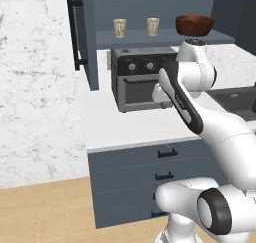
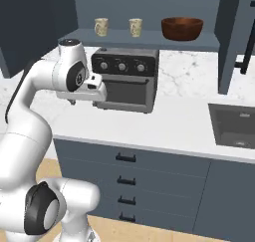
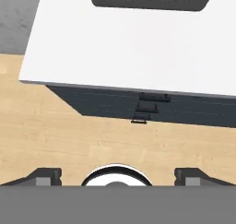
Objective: Gather all objects into one cabinet and sort the glasses and bowls to opposite sides.
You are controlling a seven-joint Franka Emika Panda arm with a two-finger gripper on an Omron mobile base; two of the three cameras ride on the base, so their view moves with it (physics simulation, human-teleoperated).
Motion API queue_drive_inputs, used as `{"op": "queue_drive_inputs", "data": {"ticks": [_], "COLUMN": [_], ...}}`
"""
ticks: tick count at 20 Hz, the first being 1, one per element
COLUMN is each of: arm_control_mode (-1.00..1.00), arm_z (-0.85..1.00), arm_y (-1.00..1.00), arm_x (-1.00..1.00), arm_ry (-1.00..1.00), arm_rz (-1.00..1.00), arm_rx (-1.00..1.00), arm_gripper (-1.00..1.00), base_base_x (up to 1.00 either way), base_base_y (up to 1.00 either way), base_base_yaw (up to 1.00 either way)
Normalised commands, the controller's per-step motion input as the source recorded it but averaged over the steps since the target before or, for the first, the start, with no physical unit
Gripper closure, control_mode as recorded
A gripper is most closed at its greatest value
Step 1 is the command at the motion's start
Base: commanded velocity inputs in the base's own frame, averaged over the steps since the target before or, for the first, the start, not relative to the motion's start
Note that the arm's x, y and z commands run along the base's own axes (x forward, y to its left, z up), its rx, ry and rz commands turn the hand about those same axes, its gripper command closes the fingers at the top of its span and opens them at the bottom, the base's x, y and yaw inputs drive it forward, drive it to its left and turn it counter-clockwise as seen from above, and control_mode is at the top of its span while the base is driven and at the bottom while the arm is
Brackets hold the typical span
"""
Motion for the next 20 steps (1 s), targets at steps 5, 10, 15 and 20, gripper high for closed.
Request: {"op": "queue_drive_inputs", "data": {"ticks": [5,10,15,20], "arm_control_mode": [1.00,1.00,1.00,1.00], "arm_z": [0.00,0.00,0.00,0.00], "arm_y": [0.00,0.00,0.00,0.00], "arm_x": [0.00,0.00,0.00,0.00], "arm_ry": [0.00,0.00,0.00,0.00], "arm_rz": [0.00,0.00,0.00,0.00], "arm_rx": [0.00,0.00,0.00,0.00], "arm_gripper": [-1.00,-1.00,-1.00,-1.00], "base_base_x": [-0.80,-0.65,-0.43,-0.16], "base_base_y": [-0.02,-0.01,0.00,0.00], "base_base_yaw": [0.00,0.00,-0.17,-0.65]}}
